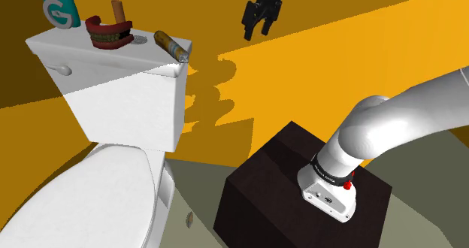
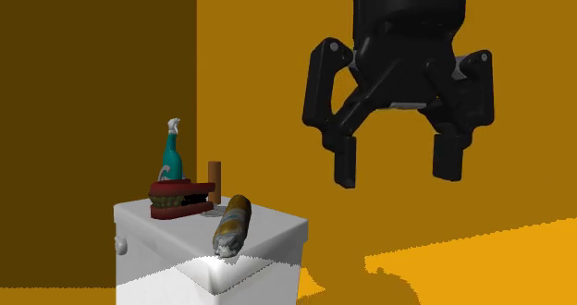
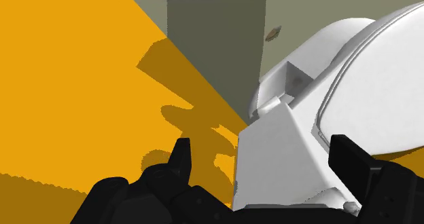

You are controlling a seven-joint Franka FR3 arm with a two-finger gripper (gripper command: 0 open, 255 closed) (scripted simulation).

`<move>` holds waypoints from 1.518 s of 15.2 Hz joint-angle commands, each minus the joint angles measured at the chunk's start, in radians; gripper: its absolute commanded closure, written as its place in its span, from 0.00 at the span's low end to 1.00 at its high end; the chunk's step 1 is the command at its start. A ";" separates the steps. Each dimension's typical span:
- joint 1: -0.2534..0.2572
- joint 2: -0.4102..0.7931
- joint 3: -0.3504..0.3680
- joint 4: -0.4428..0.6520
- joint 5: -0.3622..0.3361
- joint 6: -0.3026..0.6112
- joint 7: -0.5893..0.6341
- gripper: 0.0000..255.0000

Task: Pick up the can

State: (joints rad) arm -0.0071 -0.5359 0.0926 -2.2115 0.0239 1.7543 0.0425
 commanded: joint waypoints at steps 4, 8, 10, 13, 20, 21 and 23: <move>0.010 0.184 0.037 0.112 0.010 0.072 0.041 0.00; 0.018 0.332 0.064 0.223 0.006 0.108 0.075 0.00; 0.024 0.408 0.076 0.287 0.000 0.120 0.093 0.00; 0.034 0.524 0.093 0.393 -0.012 0.128 0.119 0.00; 0.077 0.812 0.116 0.706 -0.056 0.099 0.177 0.00; 0.086 0.857 0.118 0.761 -0.063 0.089 0.184 0.00; 0.094 0.898 0.118 0.800 -0.069 0.091 0.189 0.00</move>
State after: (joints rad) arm 0.0812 0.3371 0.2097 -1.4385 -0.0411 1.8466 0.2267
